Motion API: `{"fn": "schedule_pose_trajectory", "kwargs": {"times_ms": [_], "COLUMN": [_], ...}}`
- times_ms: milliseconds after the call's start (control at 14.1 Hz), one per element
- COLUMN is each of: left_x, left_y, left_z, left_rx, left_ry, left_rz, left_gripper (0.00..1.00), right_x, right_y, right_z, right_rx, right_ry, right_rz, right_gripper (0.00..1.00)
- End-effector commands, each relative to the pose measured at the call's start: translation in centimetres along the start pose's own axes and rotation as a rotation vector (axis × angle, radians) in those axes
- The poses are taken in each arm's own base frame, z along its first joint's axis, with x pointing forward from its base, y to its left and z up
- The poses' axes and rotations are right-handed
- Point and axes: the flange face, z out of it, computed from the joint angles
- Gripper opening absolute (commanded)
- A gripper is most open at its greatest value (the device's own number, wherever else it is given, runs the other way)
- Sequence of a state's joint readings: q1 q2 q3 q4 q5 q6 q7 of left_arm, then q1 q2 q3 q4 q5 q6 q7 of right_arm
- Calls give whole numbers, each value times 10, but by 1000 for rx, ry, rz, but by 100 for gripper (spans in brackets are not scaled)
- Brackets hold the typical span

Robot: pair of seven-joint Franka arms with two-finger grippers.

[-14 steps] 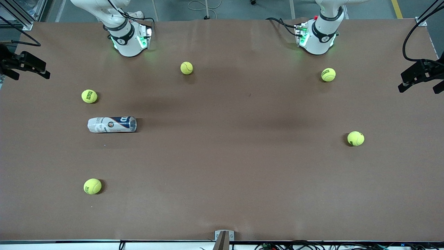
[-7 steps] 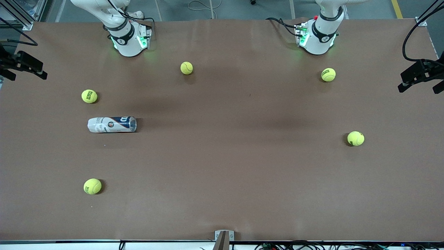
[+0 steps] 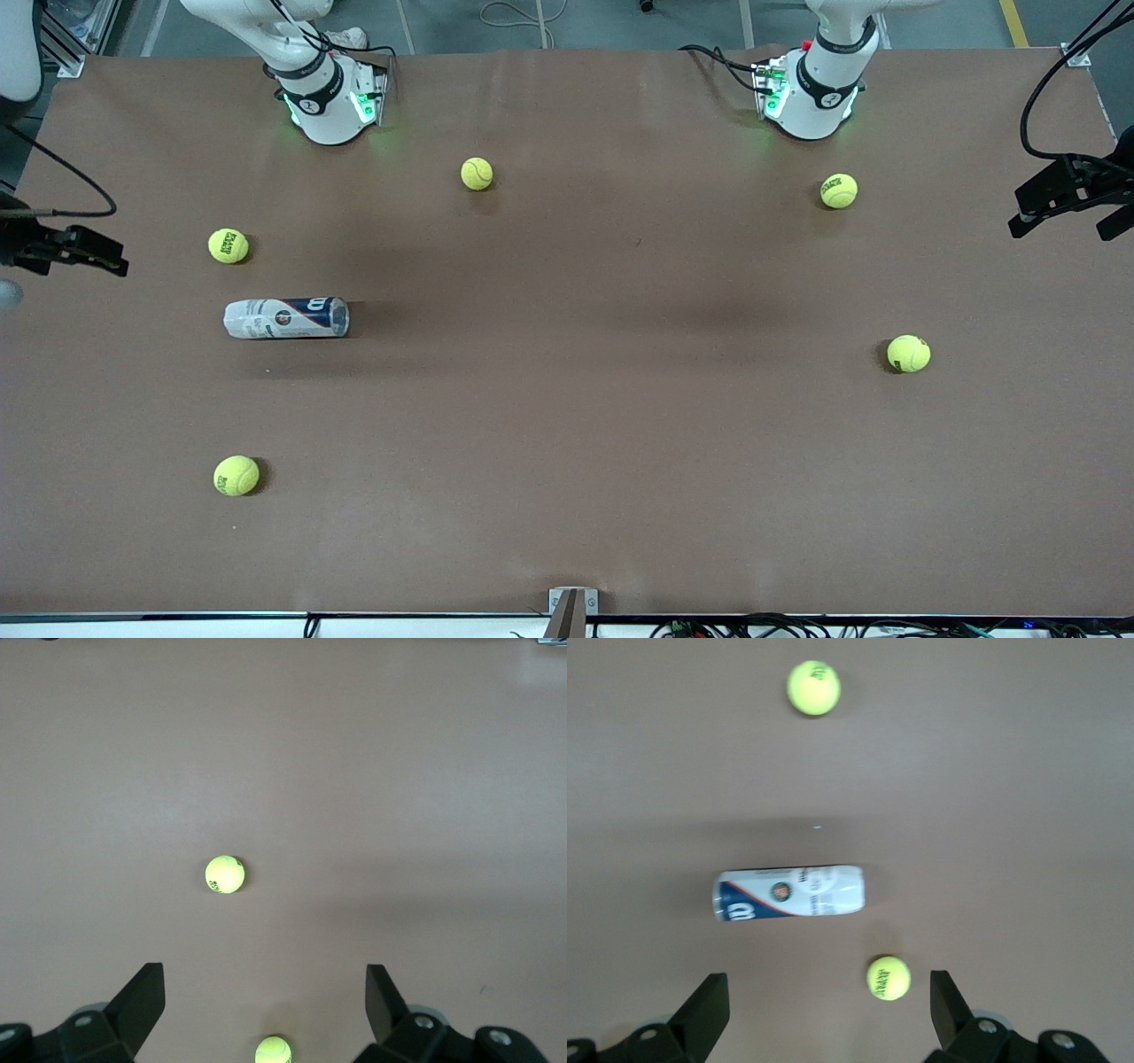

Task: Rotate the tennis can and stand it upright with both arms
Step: 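Reach the right gripper toward the white tennis can lying sideways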

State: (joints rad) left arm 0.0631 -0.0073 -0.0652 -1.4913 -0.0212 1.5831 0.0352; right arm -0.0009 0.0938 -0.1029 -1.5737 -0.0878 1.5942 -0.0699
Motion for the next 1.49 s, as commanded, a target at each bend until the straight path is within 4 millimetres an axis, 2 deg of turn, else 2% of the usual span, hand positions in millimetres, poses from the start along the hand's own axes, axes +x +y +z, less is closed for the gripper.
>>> {"fn": "schedule_pose_trajectory", "kwargs": {"times_ms": [0,71,213,496,567,709,780,992,1134,1276,1417], "left_x": [1,1,1,2,2,1,1,1,1,1,1], "left_y": [0,0,0,0,0,-1,-2,-3,-2,-2,-2], "left_z": [-5,-5,-4,-4,-4,-5,-6,-6,-6,-6,-5], "left_rx": [1,1,-1,-1,-1,0,0,0,0,0,0], "left_ry": [2,2,-1,2,2,5,5,5,5,5,4], "left_rz": [-11,-11,-11,-9,-11,-12,-14,-14,-12,-12,-12], "left_gripper": [100,100,100,100,100,100,100,100,100,100,100], "right_x": [-1,-2,-2,4,2,0,-3,-9,-15,-27,-32], "right_y": [10,12,6,-10,-15,-9,-10,-27,-30,-36,-40], "right_z": [3,11,26,72,83,108,127,165,198,242,264], "right_rx": [-15,-13,-15,-10,10,33,28,-3,4,24,41], "right_ry": [-18,-36,-69,-184,-225,-259,-262,-248,-233,-188,-159], "right_rz": [243,433,697,1121,1179,1256,1291,1400,1420,1451,1459], "right_gripper": [100,100,100,100,100,100,100,100,100,100,100]}}
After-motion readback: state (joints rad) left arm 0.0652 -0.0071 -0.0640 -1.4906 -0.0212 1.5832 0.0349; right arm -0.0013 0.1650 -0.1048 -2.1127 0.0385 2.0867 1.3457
